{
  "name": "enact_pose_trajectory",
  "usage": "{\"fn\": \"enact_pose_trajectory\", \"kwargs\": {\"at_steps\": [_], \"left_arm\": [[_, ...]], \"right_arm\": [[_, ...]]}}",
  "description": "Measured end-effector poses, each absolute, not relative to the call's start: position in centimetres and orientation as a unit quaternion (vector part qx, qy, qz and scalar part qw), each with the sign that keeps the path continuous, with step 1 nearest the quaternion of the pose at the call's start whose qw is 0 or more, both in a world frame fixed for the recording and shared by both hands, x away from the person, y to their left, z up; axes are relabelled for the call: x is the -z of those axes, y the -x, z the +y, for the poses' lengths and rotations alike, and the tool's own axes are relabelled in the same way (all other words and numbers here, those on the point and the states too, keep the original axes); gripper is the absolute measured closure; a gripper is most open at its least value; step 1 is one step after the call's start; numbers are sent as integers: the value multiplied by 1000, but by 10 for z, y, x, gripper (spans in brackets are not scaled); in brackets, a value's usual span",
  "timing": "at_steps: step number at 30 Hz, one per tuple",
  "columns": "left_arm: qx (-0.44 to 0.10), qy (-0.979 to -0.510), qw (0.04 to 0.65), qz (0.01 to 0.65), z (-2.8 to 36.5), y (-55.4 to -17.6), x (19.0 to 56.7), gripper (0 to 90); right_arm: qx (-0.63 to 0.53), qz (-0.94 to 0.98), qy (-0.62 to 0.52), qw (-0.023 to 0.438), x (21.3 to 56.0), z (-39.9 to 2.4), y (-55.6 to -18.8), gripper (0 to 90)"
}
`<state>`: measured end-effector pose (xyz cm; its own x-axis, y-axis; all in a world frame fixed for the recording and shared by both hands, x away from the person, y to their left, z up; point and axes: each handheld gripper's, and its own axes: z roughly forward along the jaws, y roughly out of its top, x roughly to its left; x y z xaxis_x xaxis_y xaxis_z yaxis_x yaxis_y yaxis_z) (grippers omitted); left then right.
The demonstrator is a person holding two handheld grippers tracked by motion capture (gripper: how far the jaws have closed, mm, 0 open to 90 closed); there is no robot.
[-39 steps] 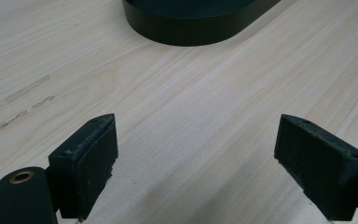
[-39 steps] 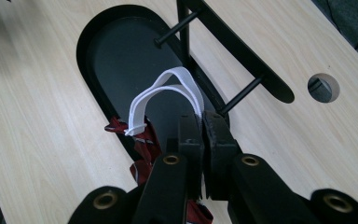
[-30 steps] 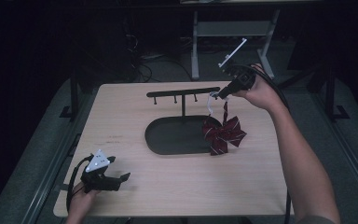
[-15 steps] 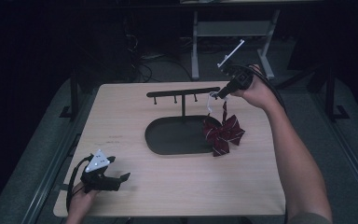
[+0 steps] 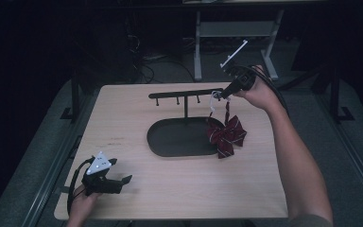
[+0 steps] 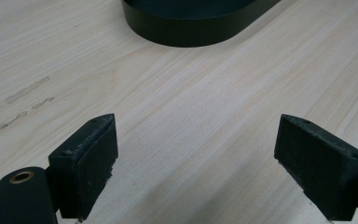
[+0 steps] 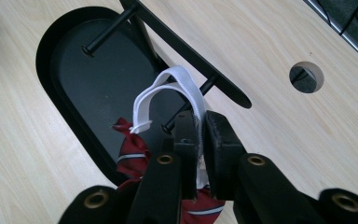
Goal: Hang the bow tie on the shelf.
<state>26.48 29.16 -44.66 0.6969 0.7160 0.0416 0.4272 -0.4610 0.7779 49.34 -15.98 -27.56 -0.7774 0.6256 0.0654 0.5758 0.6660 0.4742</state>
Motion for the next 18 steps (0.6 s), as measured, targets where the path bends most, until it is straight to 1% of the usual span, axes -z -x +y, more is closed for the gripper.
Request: {"fn": "enact_pose_trajectory", "kwargs": {"at_steps": [5, 8, 18], "left_arm": [[-185, -835, 390, 342, 292, -265, 447, 131], [-185, -835, 389, 342, 292, -265, 447, 130], [-185, -838, 386, 340, 292, -265, 446, 131]], "right_arm": [[-240, 911, -331, 52, 277, -160, -493, 810], [-245, 911, -327, 50, 277, -161, -493, 787], [-250, 909, -330, 48, 279, -165, -491, 783]]}}
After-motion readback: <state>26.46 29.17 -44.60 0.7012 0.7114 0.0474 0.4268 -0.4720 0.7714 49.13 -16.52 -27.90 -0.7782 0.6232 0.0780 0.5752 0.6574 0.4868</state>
